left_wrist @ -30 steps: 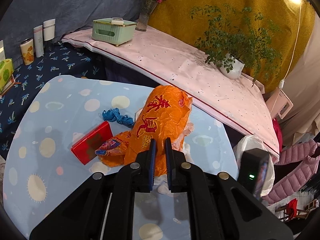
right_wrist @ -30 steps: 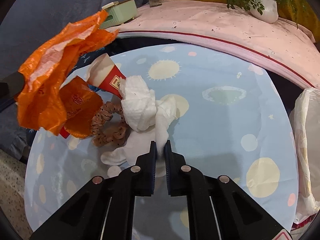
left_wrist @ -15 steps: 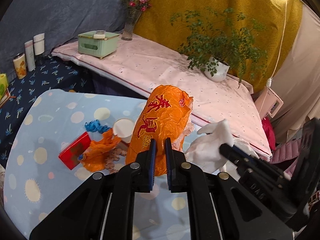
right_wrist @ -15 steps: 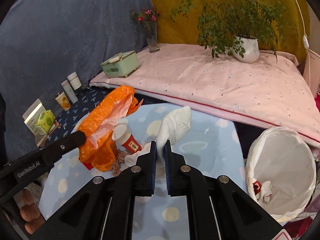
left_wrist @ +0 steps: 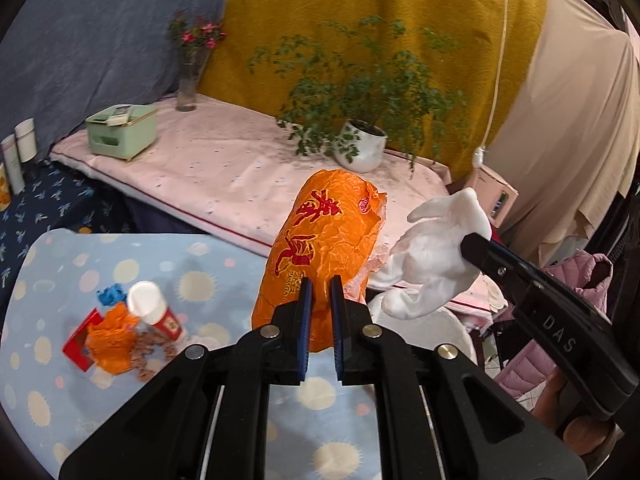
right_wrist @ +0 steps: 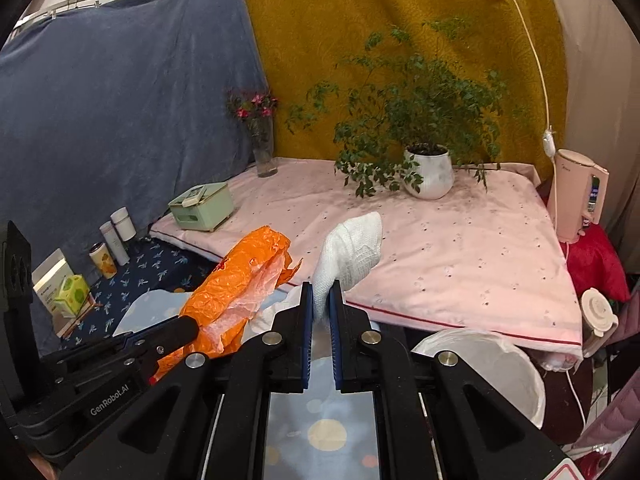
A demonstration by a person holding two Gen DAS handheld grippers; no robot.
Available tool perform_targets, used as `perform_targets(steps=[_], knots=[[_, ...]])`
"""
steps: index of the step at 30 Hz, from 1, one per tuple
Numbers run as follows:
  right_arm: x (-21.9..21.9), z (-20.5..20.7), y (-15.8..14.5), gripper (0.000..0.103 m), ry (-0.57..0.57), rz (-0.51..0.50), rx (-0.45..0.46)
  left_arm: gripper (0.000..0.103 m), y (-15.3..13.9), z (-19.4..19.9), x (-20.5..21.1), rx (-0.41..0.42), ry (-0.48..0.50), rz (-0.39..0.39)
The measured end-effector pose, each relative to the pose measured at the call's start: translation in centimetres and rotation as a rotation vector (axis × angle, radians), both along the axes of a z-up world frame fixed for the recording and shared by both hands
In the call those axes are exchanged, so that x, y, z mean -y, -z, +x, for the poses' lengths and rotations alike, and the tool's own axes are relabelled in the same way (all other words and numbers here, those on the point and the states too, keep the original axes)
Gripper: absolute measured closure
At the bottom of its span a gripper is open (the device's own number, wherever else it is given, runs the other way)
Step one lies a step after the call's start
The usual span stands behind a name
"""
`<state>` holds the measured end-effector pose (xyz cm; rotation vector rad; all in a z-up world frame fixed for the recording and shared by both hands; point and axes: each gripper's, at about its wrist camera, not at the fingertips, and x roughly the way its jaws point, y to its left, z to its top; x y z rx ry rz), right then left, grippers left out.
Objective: Collect trash
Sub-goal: 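Lift the orange bag with the left tool while the right tool grasps white tissue toward the bin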
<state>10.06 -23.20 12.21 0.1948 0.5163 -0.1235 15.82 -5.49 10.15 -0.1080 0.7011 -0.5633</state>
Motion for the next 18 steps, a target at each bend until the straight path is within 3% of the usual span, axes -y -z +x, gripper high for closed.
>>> perform_targets(steps=[9,18], knots=[[6.5,-2.1,0.3,0.095,0.105,0.026,-0.009,0.094,0.0,-1.1,6.9,-0.004,0.104,0.004],[10.9,-3.2,2.6,0.095,0.178,0.046,-0.053,0.094,1.8,-1.5,12.4,-0.044,0.186,0.027]])
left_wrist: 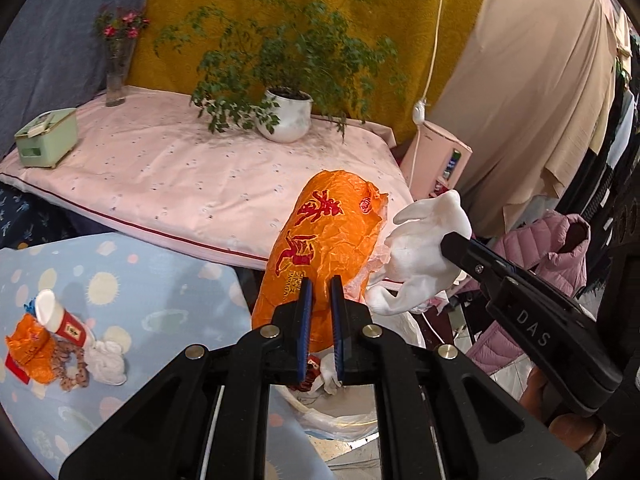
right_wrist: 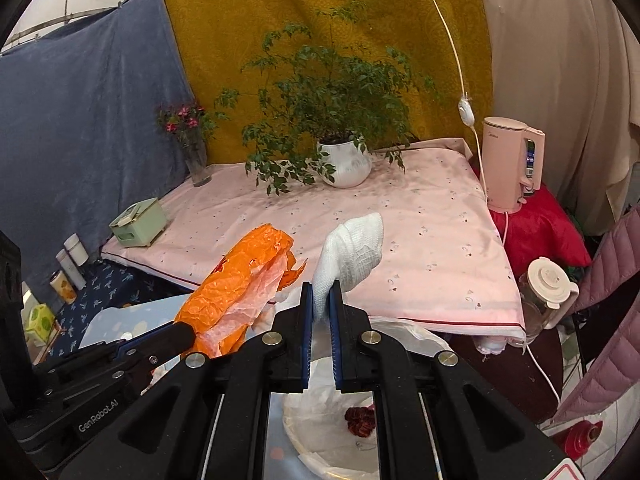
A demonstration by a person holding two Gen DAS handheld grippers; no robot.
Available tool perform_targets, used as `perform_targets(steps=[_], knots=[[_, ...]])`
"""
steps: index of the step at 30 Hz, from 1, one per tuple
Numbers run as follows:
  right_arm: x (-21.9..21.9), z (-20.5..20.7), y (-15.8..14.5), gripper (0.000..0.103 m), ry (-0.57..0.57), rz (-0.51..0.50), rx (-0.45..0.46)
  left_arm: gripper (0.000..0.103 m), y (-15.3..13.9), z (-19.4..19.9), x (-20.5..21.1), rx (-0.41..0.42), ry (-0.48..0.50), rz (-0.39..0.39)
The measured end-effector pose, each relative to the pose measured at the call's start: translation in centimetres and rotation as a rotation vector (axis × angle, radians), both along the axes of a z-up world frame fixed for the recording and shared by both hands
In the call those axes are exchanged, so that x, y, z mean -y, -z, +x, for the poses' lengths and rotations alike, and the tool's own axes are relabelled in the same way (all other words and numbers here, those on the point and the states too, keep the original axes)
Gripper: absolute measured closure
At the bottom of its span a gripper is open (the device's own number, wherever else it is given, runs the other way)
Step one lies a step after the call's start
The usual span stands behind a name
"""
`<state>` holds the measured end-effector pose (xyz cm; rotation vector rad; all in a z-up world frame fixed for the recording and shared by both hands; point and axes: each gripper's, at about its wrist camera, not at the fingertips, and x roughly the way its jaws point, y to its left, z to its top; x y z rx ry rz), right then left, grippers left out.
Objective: Collect trash
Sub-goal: 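Lift the orange bag with the left tool while the right tool grasps white tissue toward the bin, then open both tools over the bin to drop the orange bag and tissue, then grasp the second orange bag with the left tool while the right tool grasps white tissue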
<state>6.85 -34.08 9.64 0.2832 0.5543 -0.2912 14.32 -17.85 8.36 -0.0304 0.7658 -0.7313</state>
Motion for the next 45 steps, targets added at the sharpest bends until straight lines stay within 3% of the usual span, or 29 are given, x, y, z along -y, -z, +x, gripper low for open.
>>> perform_targets(steps=[5,7,8,9,11,18,30,45], knots=[[1.9,-0.2,1.4,0.095,0.029,0.016,-0.019,0.093,1.2,-0.1,2.2,-0.021,0.029,0.015],[2.4,-0.1,1.9,0.089,0.048,0.023,-0.022,0.091,1.6,0.1,2.6,-0.042,0.036,0.005],[2.7,-0.2,2.1,0.088,0.061,0.026,-0.020,0.079,1.7,0.2,2.7,-0.046,0.022,0.007],[3.0,-0.2,2.1,0.083,0.063,0.036,-0.019,0.059,1.9,0.4,2.7,-0.048,0.006,0.011],[3.3,-0.4,2.2,0.079,0.074,0.041,-0.013,0.047,2.0,0.6,2.6,-0.049,-0.032,0.009],[3.1,-0.8,1.7,0.066,0.074,0.025,0.000,0.047,2.3,1.0,2.1,-0.053,-0.058,0.022],[-0.5,-0.3,1.1,0.062,0.010,-0.005,-0.006,0.047,1.9,0.9,-1.2,-0.046,-0.107,0.016],[-8.4,2.1,1.3,0.057,-0.110,-0.020,-0.026,0.046,2.4,2.0,-9.7,-0.044,-0.235,0.019]])
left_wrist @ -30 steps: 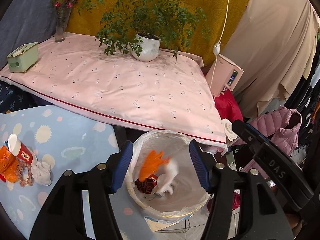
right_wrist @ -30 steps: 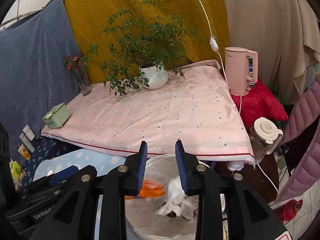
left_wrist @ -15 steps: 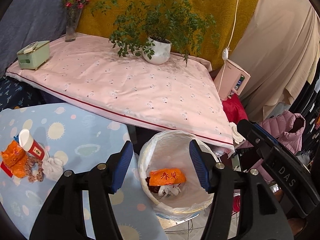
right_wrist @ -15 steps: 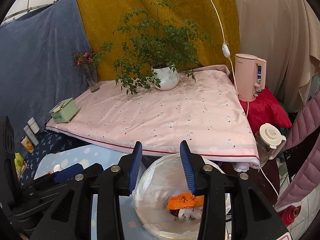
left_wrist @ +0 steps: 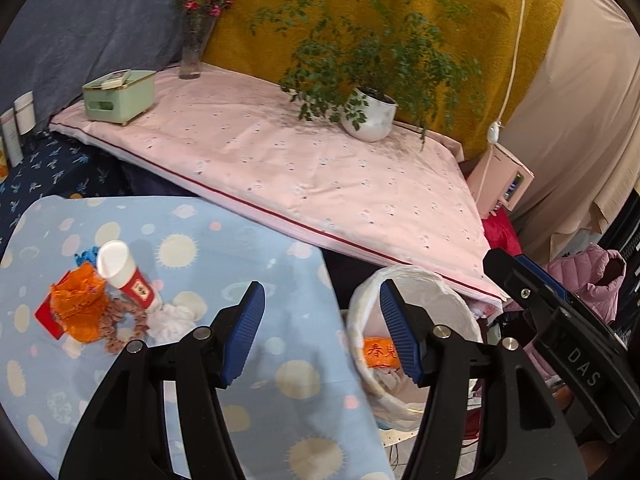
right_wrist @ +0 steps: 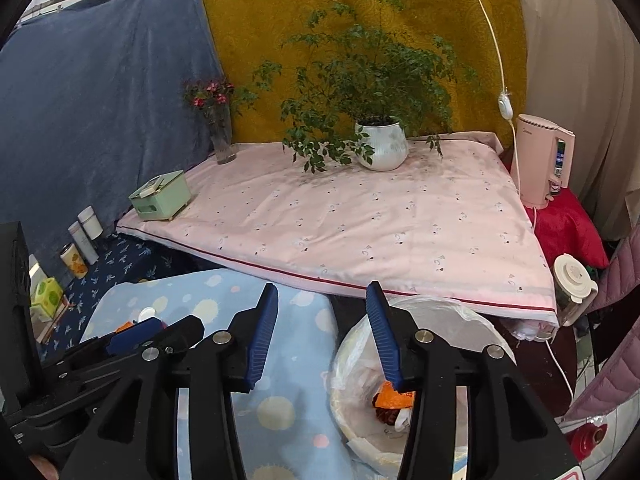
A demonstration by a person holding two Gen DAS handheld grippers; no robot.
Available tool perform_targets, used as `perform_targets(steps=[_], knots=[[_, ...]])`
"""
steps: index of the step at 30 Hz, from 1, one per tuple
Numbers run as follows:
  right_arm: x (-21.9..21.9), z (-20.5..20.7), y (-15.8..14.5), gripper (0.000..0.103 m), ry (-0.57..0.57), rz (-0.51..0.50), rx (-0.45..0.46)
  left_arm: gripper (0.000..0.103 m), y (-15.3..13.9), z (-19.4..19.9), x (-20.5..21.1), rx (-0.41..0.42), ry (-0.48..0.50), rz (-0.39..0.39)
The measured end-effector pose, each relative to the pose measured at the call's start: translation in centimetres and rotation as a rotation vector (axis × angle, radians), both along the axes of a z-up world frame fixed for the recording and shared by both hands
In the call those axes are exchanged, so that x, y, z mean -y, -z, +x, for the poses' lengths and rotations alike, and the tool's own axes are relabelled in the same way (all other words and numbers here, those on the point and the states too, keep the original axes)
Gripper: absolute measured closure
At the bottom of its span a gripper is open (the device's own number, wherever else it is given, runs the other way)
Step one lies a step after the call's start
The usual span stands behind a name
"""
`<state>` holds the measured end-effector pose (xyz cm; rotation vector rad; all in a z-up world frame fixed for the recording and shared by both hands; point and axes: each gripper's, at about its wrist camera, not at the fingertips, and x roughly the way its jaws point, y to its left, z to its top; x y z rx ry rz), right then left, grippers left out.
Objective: Collect trash
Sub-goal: 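Grasp the second orange bag with the left tool while the right tool grasps white tissue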
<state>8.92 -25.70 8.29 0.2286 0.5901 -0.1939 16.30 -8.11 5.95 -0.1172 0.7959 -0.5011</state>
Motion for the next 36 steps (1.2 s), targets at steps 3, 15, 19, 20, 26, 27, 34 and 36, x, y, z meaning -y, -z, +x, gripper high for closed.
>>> perform_targets(steps=[3,15,19,20,26,27,34,36], knots=[[-1.8,0.7,0.1,0.054,-0.029,-0.004,-0.004,0.045,0.2,0.4,-1.9,0.002,-0.027,0.009],[-8.6,4.0,2.8,0.046,-0.126,0.011,-0.068,0.025,1.9,2.0,-10.5,0.015,-0.145,0.073],[-10.6,5.0,4.2,0.044,-0.155,0.016,-0.101,0.022,3.1,2.6,-13.5,0.017,-0.189,0.114],[-11.1,5.3,4.7,0.044,-0.163,0.018,-0.110,0.021,3.3,2.8,-14.2,0.019,-0.200,0.129],[-14.0,7.3,7.6,0.042,-0.199,0.042,-0.170,0.021,5.6,3.8,-17.6,0.006,-0.235,0.182],[-14.5,7.6,8.2,0.042,-0.204,0.042,-0.178,0.021,6.0,4.0,-18.0,0.003,-0.237,0.194],[-17.2,10.0,12.2,0.042,-0.227,0.057,-0.257,0.021,9.3,5.6,-19.5,-0.027,-0.236,0.244],[-17.6,10.7,13.3,0.042,-0.226,0.062,-0.278,0.022,9.9,6.1,-19.8,-0.038,-0.234,0.234]])
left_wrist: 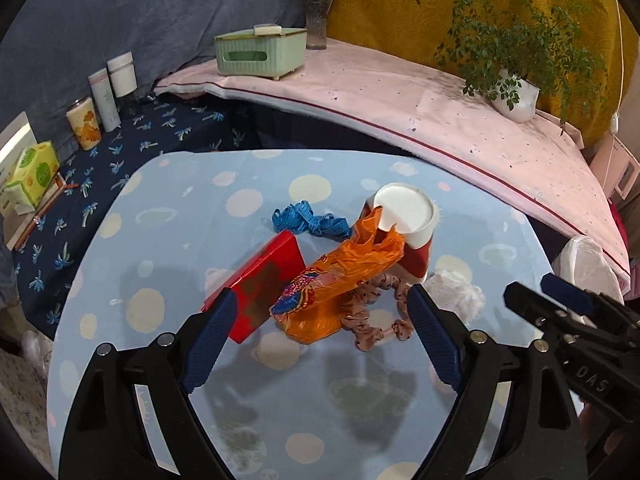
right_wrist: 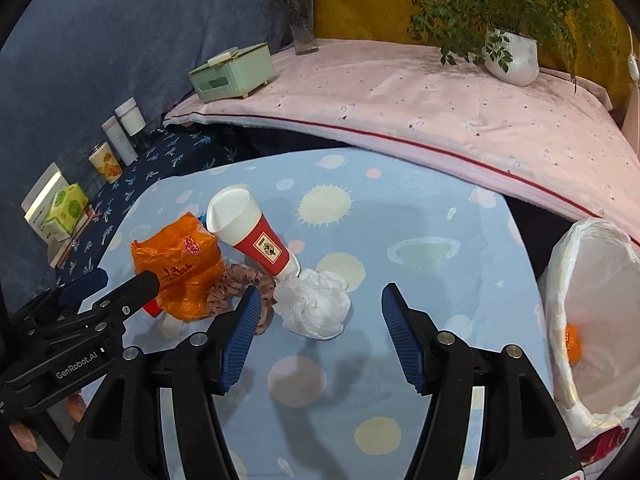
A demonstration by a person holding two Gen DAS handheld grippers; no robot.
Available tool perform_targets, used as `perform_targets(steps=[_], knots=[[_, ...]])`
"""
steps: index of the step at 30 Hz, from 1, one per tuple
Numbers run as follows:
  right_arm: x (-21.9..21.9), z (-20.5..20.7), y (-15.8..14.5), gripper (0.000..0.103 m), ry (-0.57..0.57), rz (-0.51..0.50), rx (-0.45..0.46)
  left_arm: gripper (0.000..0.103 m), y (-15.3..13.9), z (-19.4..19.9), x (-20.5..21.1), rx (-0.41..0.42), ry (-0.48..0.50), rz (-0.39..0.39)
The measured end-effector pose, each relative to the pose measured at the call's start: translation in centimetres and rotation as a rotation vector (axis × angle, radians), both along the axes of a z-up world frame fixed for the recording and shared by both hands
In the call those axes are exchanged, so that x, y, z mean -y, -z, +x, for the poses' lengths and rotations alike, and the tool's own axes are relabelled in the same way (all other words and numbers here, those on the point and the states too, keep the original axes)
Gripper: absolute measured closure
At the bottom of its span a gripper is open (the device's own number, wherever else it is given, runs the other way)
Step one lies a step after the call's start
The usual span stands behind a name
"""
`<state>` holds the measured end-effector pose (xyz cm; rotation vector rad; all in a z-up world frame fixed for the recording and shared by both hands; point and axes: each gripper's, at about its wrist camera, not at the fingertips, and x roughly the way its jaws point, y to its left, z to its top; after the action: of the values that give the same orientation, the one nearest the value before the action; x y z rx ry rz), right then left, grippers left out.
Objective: Collect trash
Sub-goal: 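Grasp the second orange bag with the left tool while the right tool grasps white tissue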
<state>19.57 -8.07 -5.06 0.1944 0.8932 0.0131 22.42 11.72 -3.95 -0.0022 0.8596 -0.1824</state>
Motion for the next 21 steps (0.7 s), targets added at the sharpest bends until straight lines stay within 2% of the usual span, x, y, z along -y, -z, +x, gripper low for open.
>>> perform_targets(steps=[2,7,10,12,14,16,17,21], knots=[[-0.3,0.6,1.0,0.042,0.004,0.002,-0.017,0.024,0.5,0.4,-0.2,-0.001,0.001,-0.009],[-0.3,2.0,3.2,0.042,0.013,-0.003,-0.056,0.042,1.1,1.4,0.1,-0.011,0.024,-0.018],[-0.3,2.6,4.3,0.042,0.017,0.004,-0.077,0.059,1.3,1.6,0.3,-0.021,0.046,-0.030],[-0.2,2.8,4.9,0.043,0.015,0.012,-0.091,0.077,1.3,1.7,0.3,-0.030,0.059,-0.052],[-0.4,3.0,5.5,0.047,0.011,0.015,-0.102,0.086,1.1,1.6,0.4,-0.039,0.076,-0.082],[-0.6,3.2,6.0,0.063,-0.001,0.026,-0.117,0.093,0.9,1.4,0.7,-0.035,0.083,-0.074],[-0.6,3.2,6.3,0.066,-0.001,0.026,-0.124,0.097,0.9,1.3,0.9,-0.037,0.087,-0.075],[-0.6,2.9,6.1,0.079,-0.007,0.026,-0.114,0.099,0.2,0.6,1.1,-0.033,0.088,-0.094]])
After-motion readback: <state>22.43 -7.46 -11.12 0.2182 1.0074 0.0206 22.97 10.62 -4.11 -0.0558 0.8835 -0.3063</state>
